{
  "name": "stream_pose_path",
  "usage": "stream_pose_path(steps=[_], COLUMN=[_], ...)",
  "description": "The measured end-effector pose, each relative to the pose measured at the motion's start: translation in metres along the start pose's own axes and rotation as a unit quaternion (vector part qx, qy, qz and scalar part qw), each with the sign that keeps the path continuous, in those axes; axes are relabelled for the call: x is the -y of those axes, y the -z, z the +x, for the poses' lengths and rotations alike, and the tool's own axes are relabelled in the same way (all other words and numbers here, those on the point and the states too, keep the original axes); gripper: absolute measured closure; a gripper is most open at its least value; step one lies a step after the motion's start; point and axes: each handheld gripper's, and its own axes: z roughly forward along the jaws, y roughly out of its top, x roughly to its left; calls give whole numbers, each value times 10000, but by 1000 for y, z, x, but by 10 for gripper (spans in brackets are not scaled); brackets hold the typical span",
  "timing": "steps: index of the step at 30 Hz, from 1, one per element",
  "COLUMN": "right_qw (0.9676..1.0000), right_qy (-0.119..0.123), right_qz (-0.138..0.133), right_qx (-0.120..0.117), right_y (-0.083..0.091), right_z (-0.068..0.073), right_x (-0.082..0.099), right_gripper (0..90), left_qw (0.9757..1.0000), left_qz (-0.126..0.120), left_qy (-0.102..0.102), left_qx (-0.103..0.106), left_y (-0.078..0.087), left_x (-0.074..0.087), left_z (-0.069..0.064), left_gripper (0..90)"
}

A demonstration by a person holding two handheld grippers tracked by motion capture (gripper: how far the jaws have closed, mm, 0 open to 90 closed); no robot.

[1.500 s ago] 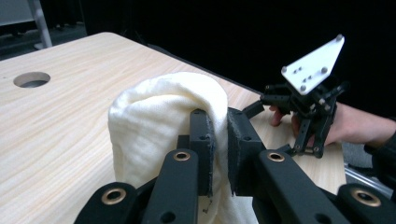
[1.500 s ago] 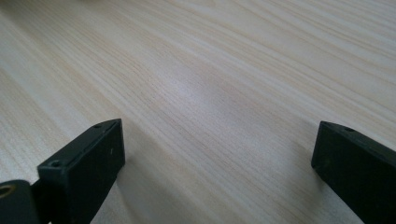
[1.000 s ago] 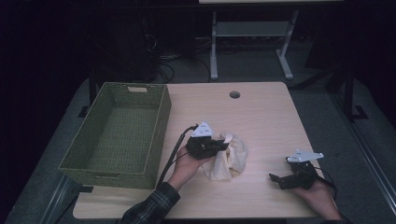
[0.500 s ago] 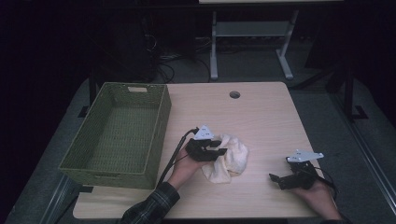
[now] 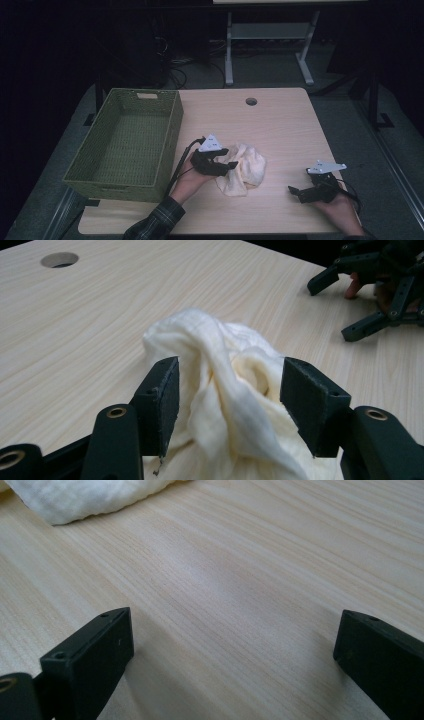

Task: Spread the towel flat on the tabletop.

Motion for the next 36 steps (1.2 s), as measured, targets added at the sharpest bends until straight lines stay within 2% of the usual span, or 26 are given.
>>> stream_pose_path(steps=[6, 10, 14, 16, 18, 22, 26, 31, 36], right_qw=[10000, 10000, 9999, 9998, 9995, 9990, 9979, 9970, 9949], right_qy=[-6, -32, 48, 50, 81, 179, 186, 333, 430], right_qz=[9, 40, -45, -107, -156, -215, -260, -239, -284], right_qx=[5, -46, -105, -187, -264, -346, -566, -662, -863], right_y=[0, 3, 6, 6, 6, 3, -2, -9, -19], right_z=[0, 2, 7, 9, 11, 17, 23, 31, 39], right_x=[0, -5, -10, -13, -16, -24, -33, -47, -59], right_gripper=[30, 125, 148, 169, 199, 216, 231, 262, 322], left_qw=[9998, 9992, 9986, 9975, 9971, 9949, 9931, 9933, 9927], left_qz=[75, 259, 410, 561, 630, 902, 1067, 1070, 1126], left_qy=[-20, -102, -29, -12, -10, -59, -72, -52, -99], left_qx=[-164, -294, -328, -433, -421, -453, -481, -438, -429], left_y=[12, 17, 17, 15, 13, 7, 3, 2, -1], left_x=[11, 20, 28, 32, 35, 42, 46, 47, 47], left_z=[-2, -3, -1, 0, 2, 3, 6, 6, 5], left_gripper=[426, 455, 491, 508, 530, 534, 553, 598, 609])
